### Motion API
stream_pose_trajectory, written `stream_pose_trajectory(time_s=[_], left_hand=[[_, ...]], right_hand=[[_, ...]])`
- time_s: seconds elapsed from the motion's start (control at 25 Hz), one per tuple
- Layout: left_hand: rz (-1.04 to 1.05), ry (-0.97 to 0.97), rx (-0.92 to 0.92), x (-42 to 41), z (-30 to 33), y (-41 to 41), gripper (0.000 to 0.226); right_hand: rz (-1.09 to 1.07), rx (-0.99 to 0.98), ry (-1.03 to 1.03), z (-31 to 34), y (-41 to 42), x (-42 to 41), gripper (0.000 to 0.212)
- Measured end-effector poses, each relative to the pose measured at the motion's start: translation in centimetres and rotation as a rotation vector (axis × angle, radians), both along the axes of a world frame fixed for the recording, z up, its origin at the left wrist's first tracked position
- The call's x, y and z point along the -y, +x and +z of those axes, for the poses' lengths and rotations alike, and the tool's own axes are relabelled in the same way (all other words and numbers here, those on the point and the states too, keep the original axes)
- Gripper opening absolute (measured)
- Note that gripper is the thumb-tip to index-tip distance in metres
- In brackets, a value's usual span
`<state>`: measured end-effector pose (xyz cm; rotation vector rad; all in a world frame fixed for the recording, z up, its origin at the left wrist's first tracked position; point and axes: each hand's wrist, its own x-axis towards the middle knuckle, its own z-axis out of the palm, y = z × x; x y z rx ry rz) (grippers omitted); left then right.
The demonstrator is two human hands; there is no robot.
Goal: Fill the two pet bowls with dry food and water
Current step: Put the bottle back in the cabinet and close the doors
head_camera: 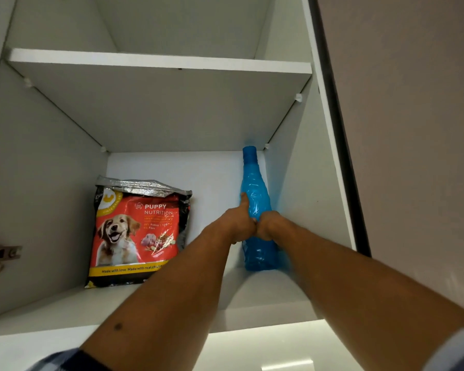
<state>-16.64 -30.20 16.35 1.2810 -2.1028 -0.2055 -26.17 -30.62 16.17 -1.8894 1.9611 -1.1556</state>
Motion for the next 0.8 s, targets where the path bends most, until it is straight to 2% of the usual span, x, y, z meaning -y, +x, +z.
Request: stream_pose_trajectory(time_s=[0.2, 0.32, 0.4, 0.56, 0.68, 0.8], left_hand=[[0.036, -0.032, 0.081, 0.1, -0.7, 0.4, 0.089], [0.038, -0.071, 0.090, 0.7, -0.9, 0.6, 0.089], [0.087, -0.195, 0.107, 0.6, -1.0, 1.1, 0.087], [0.391, -0.454, 0.221, -1.2, -0.9, 2.8, 0.071], [0.499, -0.489, 0.221, -3.9, -1.7, 5.3, 0.067], [0.612, -0.563, 0.292, -7.4, -3.1, 8.5, 0.070]], right_hand=[[-0.040, -0.067, -0.008, -1.2, -0.1, -1.1, 0.054], [-0.057, 0.064, -0.050, -1.8, 0.2, -0.9, 0.056], [-0.126, 0.168, -0.167, -2.1, 1.1, -1.7, 0.055], [-0.159, -0.118, -0.358, -3.2, 1.9, -4.0, 0.075], [-0.126, -0.301, -0.486, -4.1, 1.8, -6.0, 0.078], [-0.116, -0.387, -0.646, -4.9, 1.6, -8.5, 0.078]])
